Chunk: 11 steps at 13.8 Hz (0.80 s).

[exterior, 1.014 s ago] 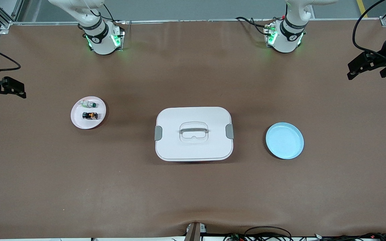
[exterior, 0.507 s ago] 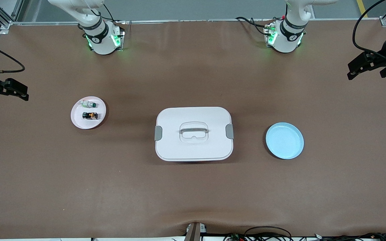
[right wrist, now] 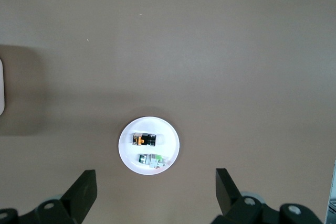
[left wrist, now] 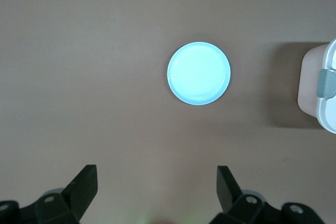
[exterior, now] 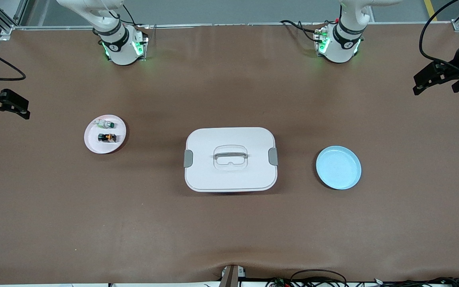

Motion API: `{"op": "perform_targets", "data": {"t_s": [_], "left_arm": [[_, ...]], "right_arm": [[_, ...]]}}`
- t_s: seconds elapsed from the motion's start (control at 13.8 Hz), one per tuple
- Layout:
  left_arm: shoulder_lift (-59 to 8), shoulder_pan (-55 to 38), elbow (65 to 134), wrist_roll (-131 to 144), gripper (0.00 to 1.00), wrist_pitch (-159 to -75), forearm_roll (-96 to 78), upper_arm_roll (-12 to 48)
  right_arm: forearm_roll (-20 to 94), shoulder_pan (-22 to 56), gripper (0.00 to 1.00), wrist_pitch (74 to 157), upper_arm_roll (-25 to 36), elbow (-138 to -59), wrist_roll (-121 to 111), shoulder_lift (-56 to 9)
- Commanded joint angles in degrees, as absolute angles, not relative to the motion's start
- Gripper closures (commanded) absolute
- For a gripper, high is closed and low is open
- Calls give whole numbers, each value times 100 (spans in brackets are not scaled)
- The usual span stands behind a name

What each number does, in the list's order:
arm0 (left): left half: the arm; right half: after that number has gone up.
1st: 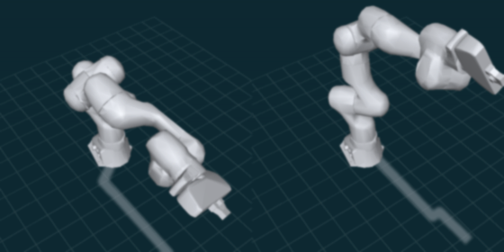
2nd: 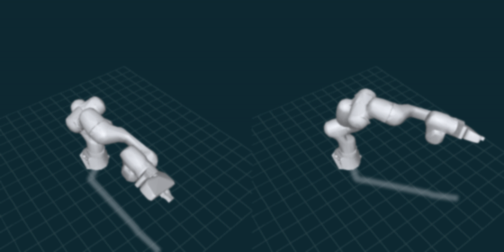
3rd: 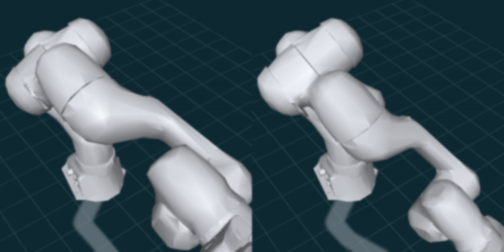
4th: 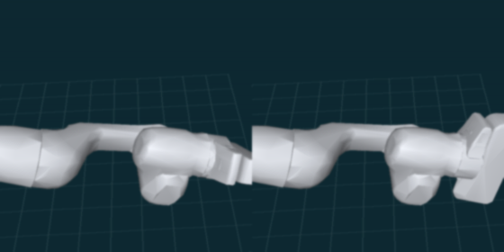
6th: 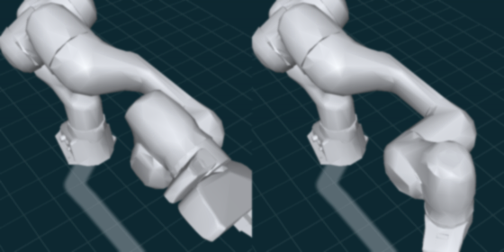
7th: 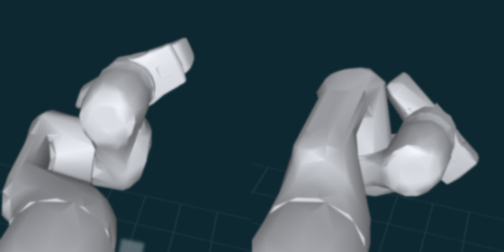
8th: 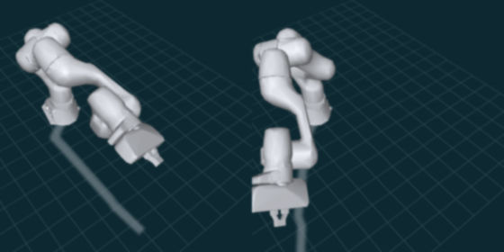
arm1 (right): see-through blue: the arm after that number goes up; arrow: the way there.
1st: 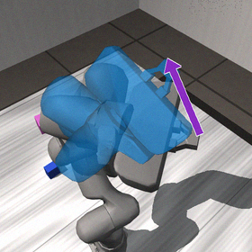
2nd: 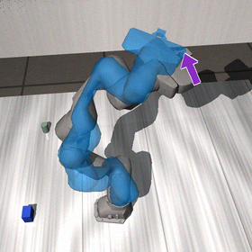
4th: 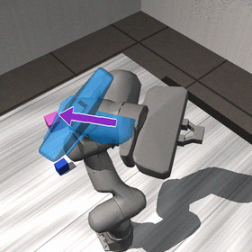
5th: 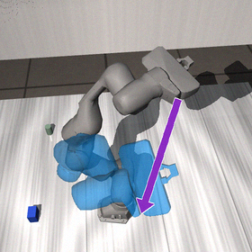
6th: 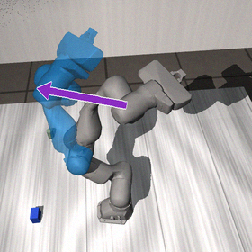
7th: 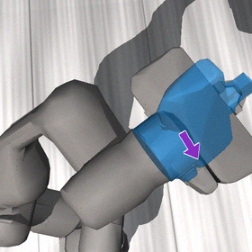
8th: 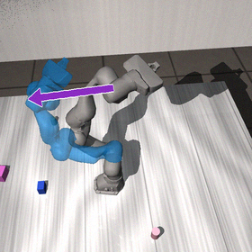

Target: Transfer orange switch to right arm and place

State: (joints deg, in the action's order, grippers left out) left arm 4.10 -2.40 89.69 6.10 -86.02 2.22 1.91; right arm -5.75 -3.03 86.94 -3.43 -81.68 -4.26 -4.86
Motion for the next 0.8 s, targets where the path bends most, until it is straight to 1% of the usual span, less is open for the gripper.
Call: {"op": "perform_targets", "data": {"t_s": [0.0, 0.22, 0.29, 0.51, 0.72], "left_arm": [[352, -211, 8824, 475, 0, -8473, 132, 193], [352, -211, 8824, 483, 0, -8473, 132, 193], [352, -211, 8824, 483, 0, -8473, 132, 193], [352, -211, 8824, 475, 0, -8473, 132, 193], [352, -211, 8824, 475, 0, -8473, 132, 193]], "right_arm": [[-598, -150, 0, 8535, -299, -8016, -290, -536], [-571, 254, 0, 8429, 174, -8024, -281, -527], [-441, 264, 0, 8429, 254, -8024, -273, -527], [367, -139, 0, 8350, 273, -8024, -264, -510], [449, -193, 0, 8148, 290, -8024, -272, -466]]}}
